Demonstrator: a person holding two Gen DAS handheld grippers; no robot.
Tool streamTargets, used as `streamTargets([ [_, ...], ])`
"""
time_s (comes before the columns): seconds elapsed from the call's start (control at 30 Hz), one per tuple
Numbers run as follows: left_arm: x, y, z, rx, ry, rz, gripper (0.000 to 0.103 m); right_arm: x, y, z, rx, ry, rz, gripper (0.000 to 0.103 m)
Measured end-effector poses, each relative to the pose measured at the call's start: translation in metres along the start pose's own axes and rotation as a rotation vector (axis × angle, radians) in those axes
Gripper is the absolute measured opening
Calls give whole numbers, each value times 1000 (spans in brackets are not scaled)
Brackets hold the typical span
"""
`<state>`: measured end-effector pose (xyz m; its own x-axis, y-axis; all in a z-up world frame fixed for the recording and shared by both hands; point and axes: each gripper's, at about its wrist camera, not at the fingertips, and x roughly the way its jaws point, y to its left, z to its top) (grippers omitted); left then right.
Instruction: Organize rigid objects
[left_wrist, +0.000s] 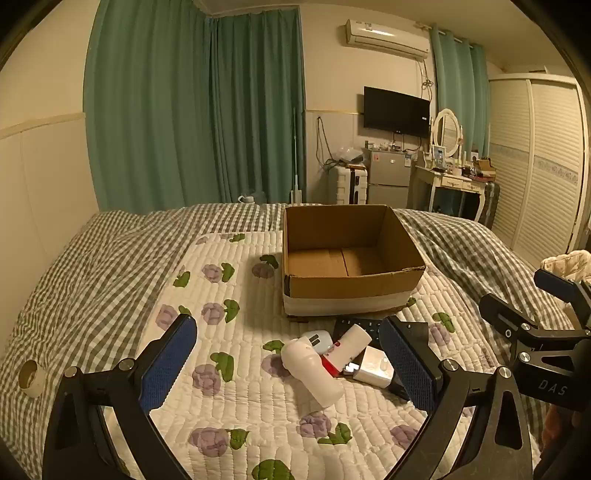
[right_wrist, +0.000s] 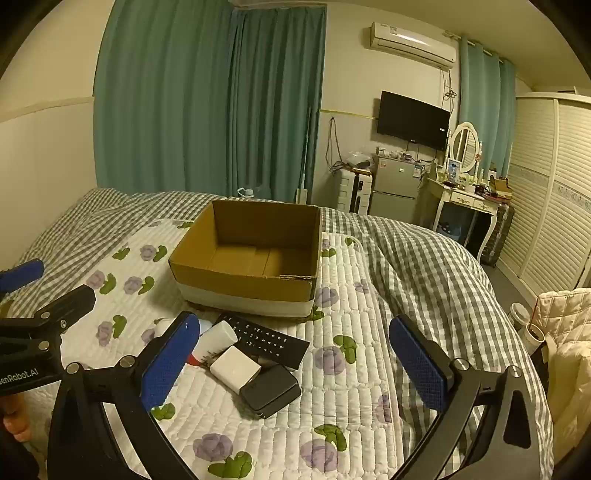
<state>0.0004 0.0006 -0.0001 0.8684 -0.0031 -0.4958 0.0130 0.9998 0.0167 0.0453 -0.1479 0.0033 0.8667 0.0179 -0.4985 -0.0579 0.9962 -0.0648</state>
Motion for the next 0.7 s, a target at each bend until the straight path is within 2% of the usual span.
streamTargets([
  [0.7, 5, 1, -4, 4, 4, 4, 101, 2, 3, -5, -13, 9, 6, 103],
])
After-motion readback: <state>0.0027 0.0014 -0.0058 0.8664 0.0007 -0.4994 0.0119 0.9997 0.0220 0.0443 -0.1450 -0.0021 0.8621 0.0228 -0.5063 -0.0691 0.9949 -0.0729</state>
